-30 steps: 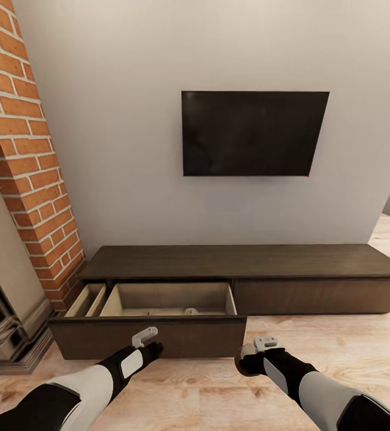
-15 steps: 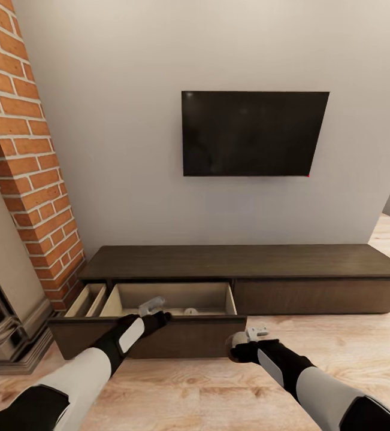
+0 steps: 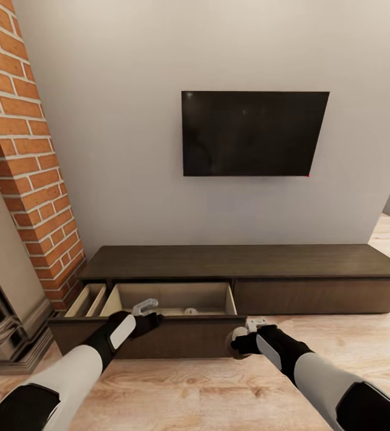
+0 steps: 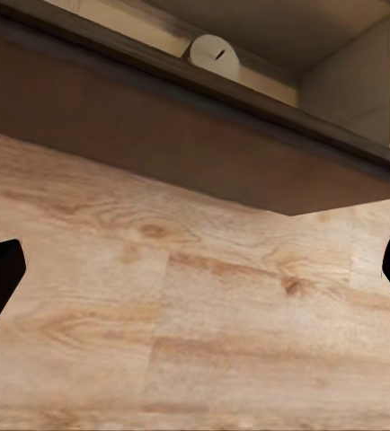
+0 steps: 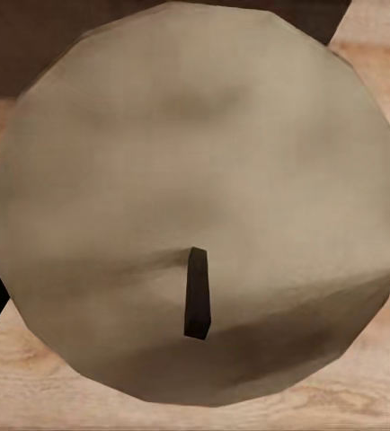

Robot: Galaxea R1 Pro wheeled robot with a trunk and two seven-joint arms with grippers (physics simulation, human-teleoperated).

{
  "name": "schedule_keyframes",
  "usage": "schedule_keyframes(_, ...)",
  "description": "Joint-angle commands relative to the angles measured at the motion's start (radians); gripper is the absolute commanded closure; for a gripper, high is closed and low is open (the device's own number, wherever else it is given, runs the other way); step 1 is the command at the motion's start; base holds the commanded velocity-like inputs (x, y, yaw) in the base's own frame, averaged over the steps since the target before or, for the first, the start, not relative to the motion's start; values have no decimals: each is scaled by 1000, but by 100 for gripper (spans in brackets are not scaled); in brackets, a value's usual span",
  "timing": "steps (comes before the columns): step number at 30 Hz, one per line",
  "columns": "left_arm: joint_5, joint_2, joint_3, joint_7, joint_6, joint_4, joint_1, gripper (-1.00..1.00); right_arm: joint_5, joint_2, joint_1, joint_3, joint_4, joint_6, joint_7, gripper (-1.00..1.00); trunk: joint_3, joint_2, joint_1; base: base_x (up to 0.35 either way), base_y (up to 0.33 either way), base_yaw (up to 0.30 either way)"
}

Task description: Place each of the two pumpkins and all three candles from the living room inside a cabinet in the living room (use any cabinet), then make sure every cabinet is closed, and position the cauldron so it is next to a table in the living room.

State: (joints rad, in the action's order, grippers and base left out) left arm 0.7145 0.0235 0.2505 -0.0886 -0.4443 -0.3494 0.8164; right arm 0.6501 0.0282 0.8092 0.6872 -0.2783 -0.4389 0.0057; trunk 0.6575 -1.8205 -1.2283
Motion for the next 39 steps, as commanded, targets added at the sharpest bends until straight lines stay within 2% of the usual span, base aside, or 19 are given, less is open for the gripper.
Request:
schedule_keyframes(1, 10, -1, 7, -11, -24, -3, 2, -100, 3, 1, 8, 4, -2, -22, 1, 100, 1, 0, 0, 0, 0, 0)
schedule_keyframes(5, 0, -1, 10, -20, -54, -9, 4, -100, 4, 1, 42, 3, -1, -64, 4, 100, 1, 0, 0, 0, 0, 0)
schedule_keyframes(9, -36, 2, 13, -33, -63, -53, 5, -100, 5, 0, 76, 3, -1, -103, 6, 100, 1, 0, 0, 0, 0, 0)
schedule_keyframes(14, -65, 4, 15, -24, -70, -109, 6, -100, 10, 1, 91, 2, -1, -162, 0, 100, 1, 0, 0, 0, 0, 0)
schedule_keyframes(18, -75, 5, 17, -23, -83, -133, 6, -100, 11, 1, 92, 1, -1, -174, -3, 100, 1, 0, 0, 61, 11, 0)
schedule_keyframes(20, -92, 5, 18, -23, -91, -149, 6, -100, 12, 1, 92, 2, -1, -176, -3, 100, 1, 0, 0, 229, 93, 0)
schedule_keyframes(23, -139, 10, 20, -28, -113, -163, 6, -100, 12, 0, 91, 3, 0, -176, -2, 100, 1, 0, 0, 272, 172, 0)
schedule_keyframes(28, -153, 22, 21, -33, -121, -164, 6, -100, 11, -1, 92, 3, 1, -174, 0, 100, 1, 0, 0, 282, 227, 0)
schedule_keyframes(39, -156, 25, 20, -37, -123, -164, 6, -100, 11, -2, 91, 6, 1, -172, 1, 100, 4, 0, 0, 253, 255, 0)
